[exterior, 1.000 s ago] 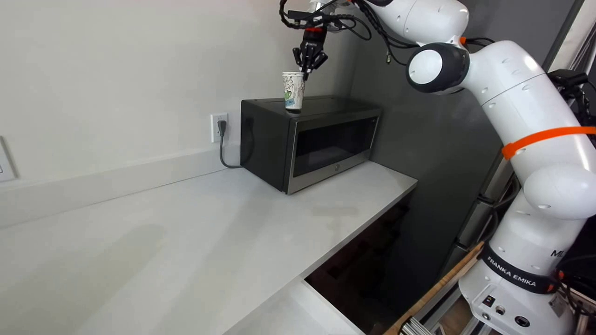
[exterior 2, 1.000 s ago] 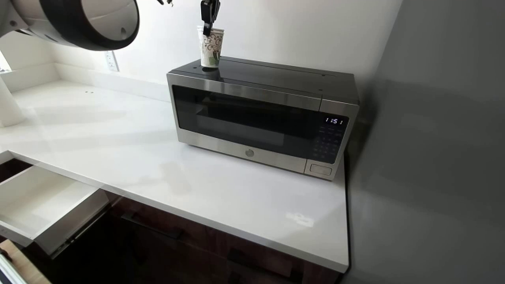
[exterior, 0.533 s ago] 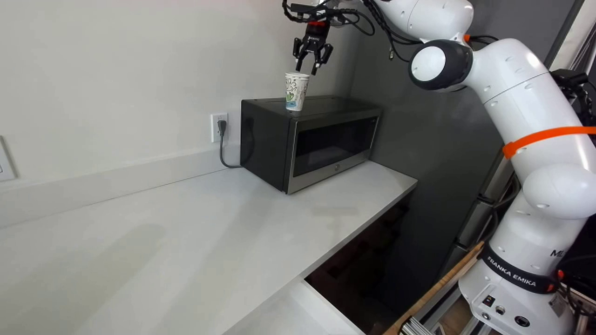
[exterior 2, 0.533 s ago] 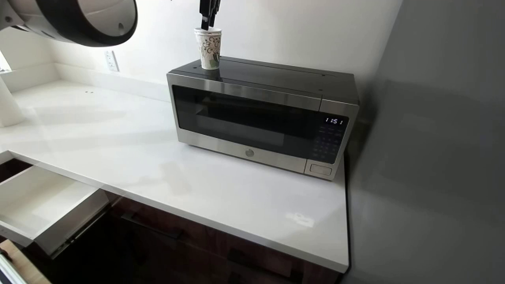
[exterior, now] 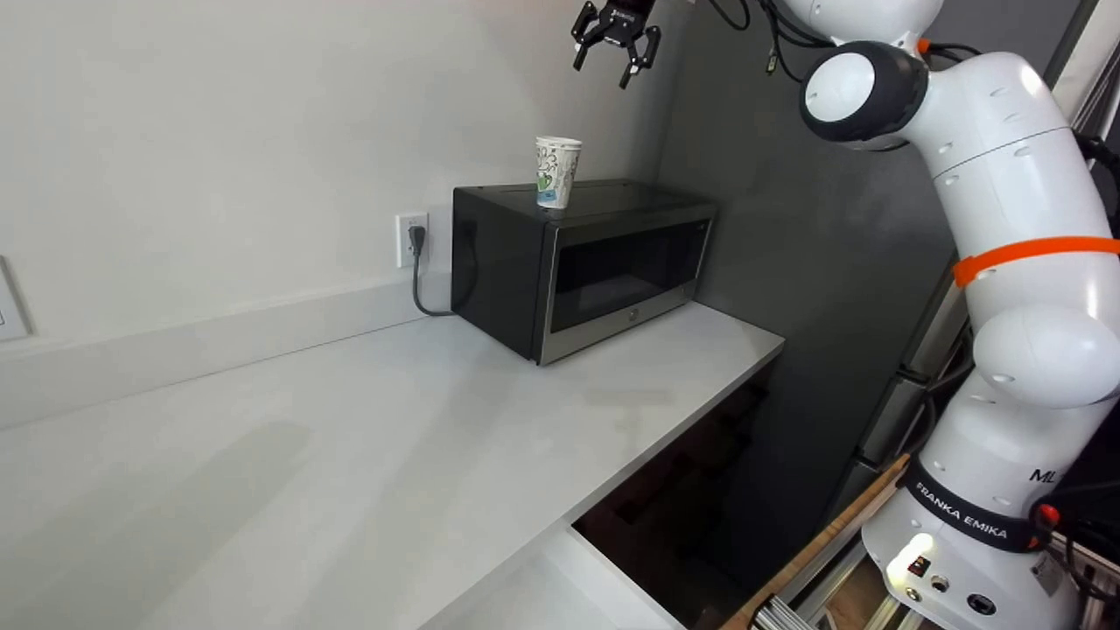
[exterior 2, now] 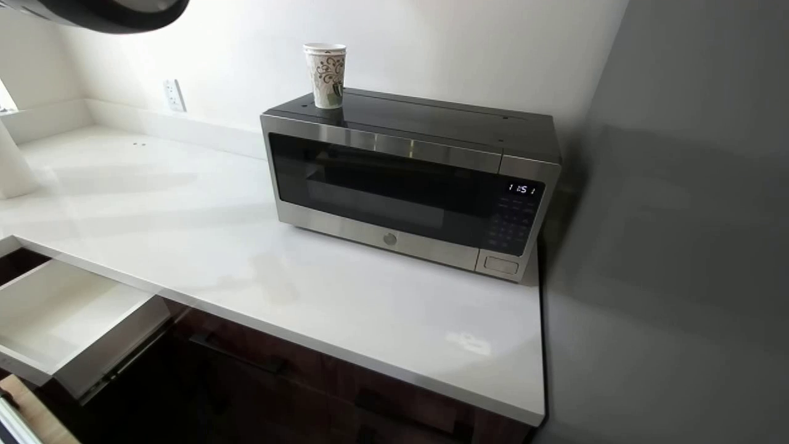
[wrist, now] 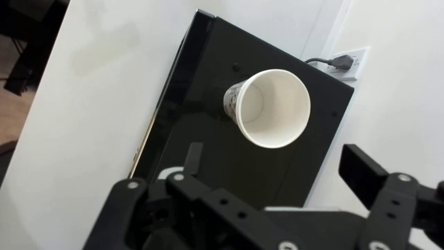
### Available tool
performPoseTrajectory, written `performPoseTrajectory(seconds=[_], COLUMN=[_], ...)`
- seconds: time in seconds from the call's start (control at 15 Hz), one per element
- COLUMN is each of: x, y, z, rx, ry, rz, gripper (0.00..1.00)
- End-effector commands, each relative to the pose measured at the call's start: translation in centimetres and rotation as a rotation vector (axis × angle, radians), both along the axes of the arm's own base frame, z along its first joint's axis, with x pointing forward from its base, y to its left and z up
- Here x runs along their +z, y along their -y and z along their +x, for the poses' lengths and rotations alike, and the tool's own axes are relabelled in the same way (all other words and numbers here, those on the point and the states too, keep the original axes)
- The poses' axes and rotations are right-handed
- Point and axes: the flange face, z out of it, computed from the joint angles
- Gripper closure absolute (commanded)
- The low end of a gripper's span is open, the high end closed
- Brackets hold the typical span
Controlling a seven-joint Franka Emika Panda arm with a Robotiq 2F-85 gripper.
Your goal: Put the paper cup on the microwave
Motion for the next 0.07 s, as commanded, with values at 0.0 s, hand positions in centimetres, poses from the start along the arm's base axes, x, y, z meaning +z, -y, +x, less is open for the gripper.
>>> performPoseTrajectory(seconds=[0.0], x=[0.84], y=[0.26], z=[-0.49], rx=[0.029], ry=[0.022], rz=[-0.013], gripper=[0.00])
